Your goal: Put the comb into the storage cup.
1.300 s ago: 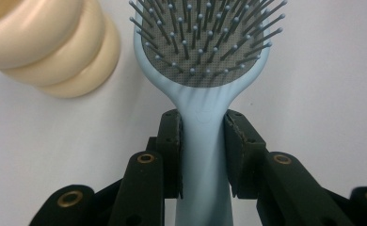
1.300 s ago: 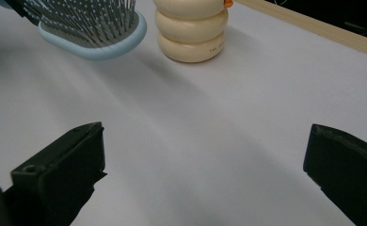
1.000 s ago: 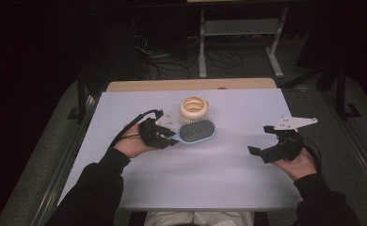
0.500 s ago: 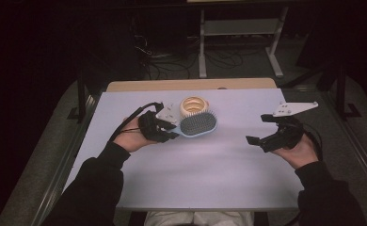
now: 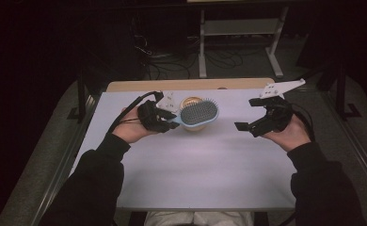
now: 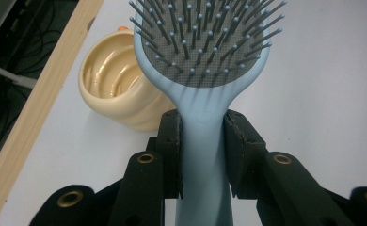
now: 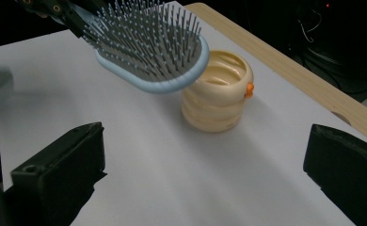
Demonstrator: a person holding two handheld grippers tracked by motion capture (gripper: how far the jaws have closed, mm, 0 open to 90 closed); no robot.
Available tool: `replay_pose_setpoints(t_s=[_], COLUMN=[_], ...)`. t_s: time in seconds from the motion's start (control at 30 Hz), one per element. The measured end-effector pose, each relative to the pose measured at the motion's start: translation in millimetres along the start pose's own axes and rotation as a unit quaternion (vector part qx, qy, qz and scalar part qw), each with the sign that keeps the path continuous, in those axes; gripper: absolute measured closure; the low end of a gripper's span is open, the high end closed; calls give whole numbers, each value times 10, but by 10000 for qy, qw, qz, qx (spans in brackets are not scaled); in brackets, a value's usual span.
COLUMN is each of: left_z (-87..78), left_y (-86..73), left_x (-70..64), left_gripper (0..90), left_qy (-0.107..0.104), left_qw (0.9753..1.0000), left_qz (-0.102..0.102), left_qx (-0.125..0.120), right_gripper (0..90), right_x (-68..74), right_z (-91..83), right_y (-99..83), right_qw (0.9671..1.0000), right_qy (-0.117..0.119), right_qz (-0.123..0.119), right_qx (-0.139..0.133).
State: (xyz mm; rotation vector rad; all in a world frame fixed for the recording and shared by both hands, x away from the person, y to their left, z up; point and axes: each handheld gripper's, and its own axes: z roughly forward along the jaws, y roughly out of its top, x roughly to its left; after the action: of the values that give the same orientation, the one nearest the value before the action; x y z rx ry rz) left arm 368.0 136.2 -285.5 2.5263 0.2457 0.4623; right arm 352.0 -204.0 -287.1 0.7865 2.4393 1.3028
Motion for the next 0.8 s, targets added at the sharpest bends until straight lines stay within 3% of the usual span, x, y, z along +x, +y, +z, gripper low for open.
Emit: replay_pose_setpoints(t_s=[0.4, 0.6, 0.8], left_z=[-76, -62, -40], left_y=[89, 154, 196], left_x=[44, 71, 91], left_gripper=[700, 700, 700], left_qy=[106, 196, 291], left_qw=[9999, 9997, 9993], left_qz=[72, 104, 110], left_qx=[-93, -136, -225], right_gripper=[0, 0, 0], right_x=[-19, -59, -127], right_z=[177, 328, 473], right_y=[349, 464, 537], right_qw=[9998, 9995, 9988], right_qy=[148, 299, 434], right_qz=[-94, -11, 232], right_qx=[103, 82, 37])
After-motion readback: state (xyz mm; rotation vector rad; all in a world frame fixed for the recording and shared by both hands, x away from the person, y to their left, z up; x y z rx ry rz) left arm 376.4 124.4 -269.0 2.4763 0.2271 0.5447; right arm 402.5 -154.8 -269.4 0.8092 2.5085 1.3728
